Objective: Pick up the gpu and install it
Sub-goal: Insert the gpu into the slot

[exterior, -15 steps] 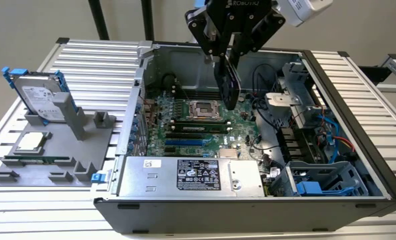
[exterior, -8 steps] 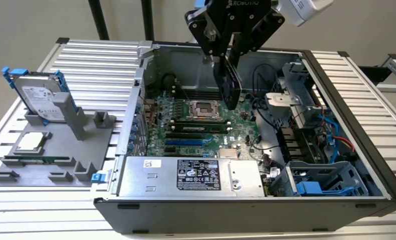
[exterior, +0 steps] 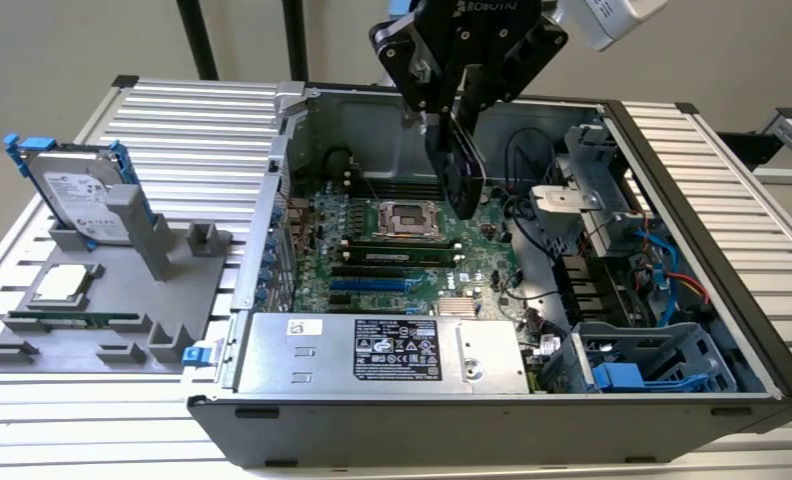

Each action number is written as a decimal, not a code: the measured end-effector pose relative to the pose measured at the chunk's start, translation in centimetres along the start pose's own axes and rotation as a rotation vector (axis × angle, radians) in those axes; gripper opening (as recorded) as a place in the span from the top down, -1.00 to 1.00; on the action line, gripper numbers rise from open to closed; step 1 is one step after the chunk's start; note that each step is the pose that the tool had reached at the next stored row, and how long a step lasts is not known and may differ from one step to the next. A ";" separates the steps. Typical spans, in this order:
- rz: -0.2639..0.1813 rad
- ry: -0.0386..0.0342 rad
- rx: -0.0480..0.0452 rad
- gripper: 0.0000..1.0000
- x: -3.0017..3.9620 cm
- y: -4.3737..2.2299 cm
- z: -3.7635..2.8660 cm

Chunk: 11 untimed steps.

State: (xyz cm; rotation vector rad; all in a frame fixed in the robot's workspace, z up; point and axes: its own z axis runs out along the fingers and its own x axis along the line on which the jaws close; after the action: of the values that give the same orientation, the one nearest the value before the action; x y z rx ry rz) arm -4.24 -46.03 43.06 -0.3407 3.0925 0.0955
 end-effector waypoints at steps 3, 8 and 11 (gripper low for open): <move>-0.014 0.0007 -0.0006 1.00 0.00 0.00 0.00; -0.037 0.0020 -0.0015 1.00 0.00 0.00 0.00; -0.050 0.0029 -0.0018 1.00 0.00 0.00 0.00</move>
State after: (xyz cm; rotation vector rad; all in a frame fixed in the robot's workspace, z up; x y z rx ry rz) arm -4.24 -46.03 43.07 -0.4181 3.0845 0.0967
